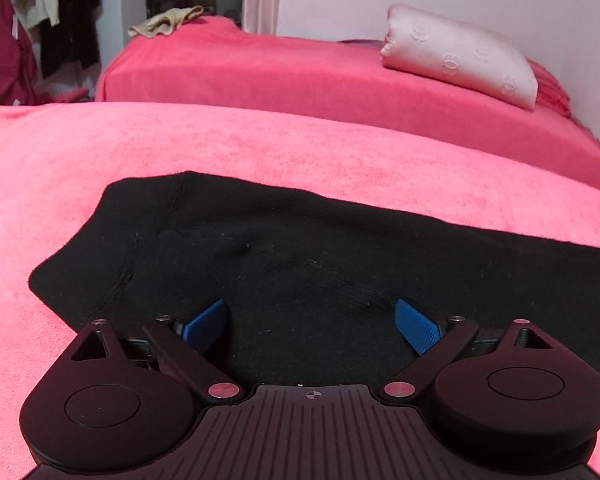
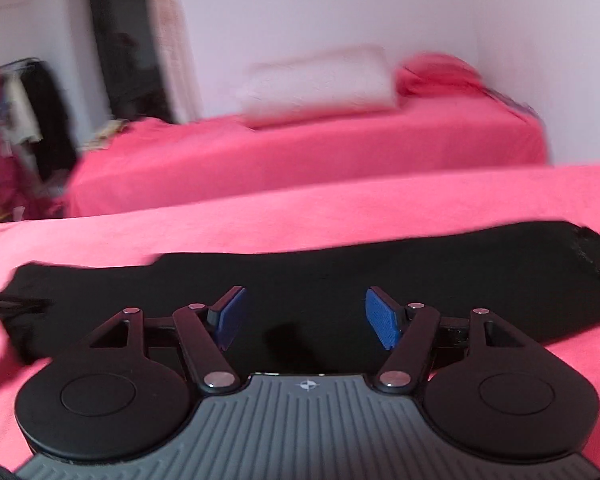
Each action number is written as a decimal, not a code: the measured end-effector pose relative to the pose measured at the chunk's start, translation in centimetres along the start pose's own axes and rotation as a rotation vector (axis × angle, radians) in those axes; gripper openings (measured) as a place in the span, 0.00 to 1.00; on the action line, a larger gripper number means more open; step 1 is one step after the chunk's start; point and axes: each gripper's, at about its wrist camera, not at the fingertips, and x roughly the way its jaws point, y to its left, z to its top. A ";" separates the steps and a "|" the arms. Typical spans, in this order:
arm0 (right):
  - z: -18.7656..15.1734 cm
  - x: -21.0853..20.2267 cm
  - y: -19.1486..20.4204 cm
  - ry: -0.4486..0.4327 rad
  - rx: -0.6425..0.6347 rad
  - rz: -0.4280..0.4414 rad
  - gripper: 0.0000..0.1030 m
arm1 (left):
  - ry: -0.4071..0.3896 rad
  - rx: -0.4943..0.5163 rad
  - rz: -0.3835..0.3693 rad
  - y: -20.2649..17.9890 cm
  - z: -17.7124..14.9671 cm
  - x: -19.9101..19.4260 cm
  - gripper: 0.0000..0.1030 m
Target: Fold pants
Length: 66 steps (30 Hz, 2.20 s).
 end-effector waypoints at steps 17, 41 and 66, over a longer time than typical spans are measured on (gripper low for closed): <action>-5.8 0.7 21.2 0.279 -0.220 0.720 0.68 | -0.019 -0.020 -0.018 1.3 0.5 -0.3 1.00; -9.0 6.2 25.8 0.421 -0.207 0.910 0.73 | -0.026 -0.036 -0.034 2.0 0.9 0.1 1.00; -0.2 4.4 11.4 -0.077 -0.009 0.177 0.67 | -0.061 0.003 0.109 1.4 1.1 0.2 1.00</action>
